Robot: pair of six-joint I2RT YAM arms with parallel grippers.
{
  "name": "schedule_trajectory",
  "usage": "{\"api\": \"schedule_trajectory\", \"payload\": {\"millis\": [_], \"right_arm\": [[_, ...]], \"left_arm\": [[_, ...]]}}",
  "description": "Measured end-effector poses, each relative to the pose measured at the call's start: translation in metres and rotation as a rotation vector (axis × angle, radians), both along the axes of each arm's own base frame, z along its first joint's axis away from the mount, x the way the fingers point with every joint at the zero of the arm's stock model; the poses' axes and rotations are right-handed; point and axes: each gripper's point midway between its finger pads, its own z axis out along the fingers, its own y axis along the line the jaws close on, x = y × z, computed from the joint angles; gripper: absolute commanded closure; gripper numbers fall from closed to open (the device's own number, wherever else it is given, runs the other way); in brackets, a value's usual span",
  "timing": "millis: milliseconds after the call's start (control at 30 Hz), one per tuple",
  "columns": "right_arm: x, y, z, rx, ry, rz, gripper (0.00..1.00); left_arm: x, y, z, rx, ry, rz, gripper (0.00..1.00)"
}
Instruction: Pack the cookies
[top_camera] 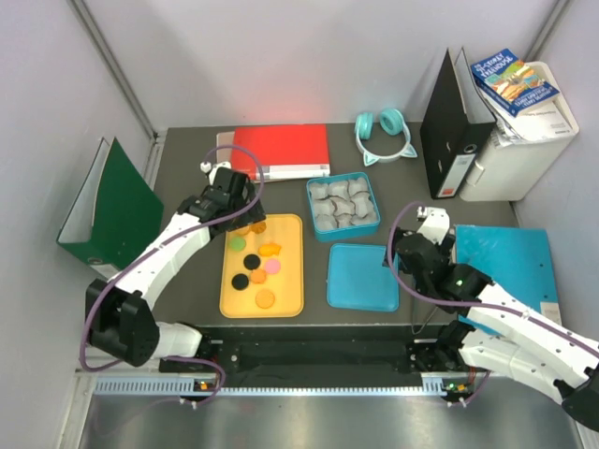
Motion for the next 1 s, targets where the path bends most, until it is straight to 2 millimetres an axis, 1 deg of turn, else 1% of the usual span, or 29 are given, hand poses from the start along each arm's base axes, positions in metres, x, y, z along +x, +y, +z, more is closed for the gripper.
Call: {"api": "schedule_trajectory", "payload": {"millis": [167,233,300,400,500,567,600,667,733,800,900,1000], "right_arm": [[-0.001,-0.001,0.006,0.024,-0.021,0.000,0.01],[-0.002,0.001,0.010,0.037,-0.029,0.017,0.01],[-0.003,0.000,0.009,0.036,-0.025,0.013,0.01],[-0.003,-0.011,0.005,0.013,0.022,-0.047,0.01],[0.001,-0.031,0.000,0.015,0.068,-0.160,0.01],[-0.002,-0.047,-0.004,0.021,0.093,-0.233,0.01],[-0.003,-0.051,-0.006,0.022,0.102,-0.254,0.01],[-0.007,-0.054,-0.009,0.028,0.117,-0.272,0.01],[-0.011,-0.055,-0.016,0.041,0.137,-0.289,0.01],[-0.017,-0.056,-0.028,0.051,0.174,-0.309,0.01],[-0.029,-0.055,-0.049,0.064,0.249,-0.331,0.01],[-0.044,-0.054,-0.076,0.084,0.330,-0.365,0.01]], "left_arm": [[-0.006,0.002,0.005,-0.009,-0.032,-0.014,0.02],[-0.007,0.000,0.009,-0.023,-0.049,-0.031,0.02],[-0.006,-0.005,0.012,-0.040,-0.061,-0.048,0.02],[-0.007,-0.019,0.015,-0.062,-0.075,-0.088,0.02],[-0.012,-0.039,0.015,-0.069,-0.082,-0.147,0.02],[-0.017,-0.054,0.013,-0.067,-0.079,-0.191,0.02],[-0.020,-0.062,0.010,-0.065,-0.075,-0.213,0.02],[-0.023,-0.073,0.004,-0.059,-0.063,-0.243,0.02],[-0.027,-0.081,-0.002,-0.053,-0.048,-0.264,0.02],[-0.029,-0.085,-0.006,-0.049,-0.036,-0.275,0.02],[-0.031,-0.088,-0.009,-0.049,-0.031,-0.279,0.02],[-0.032,-0.090,-0.012,-0.056,-0.032,-0.277,0.02]]}}
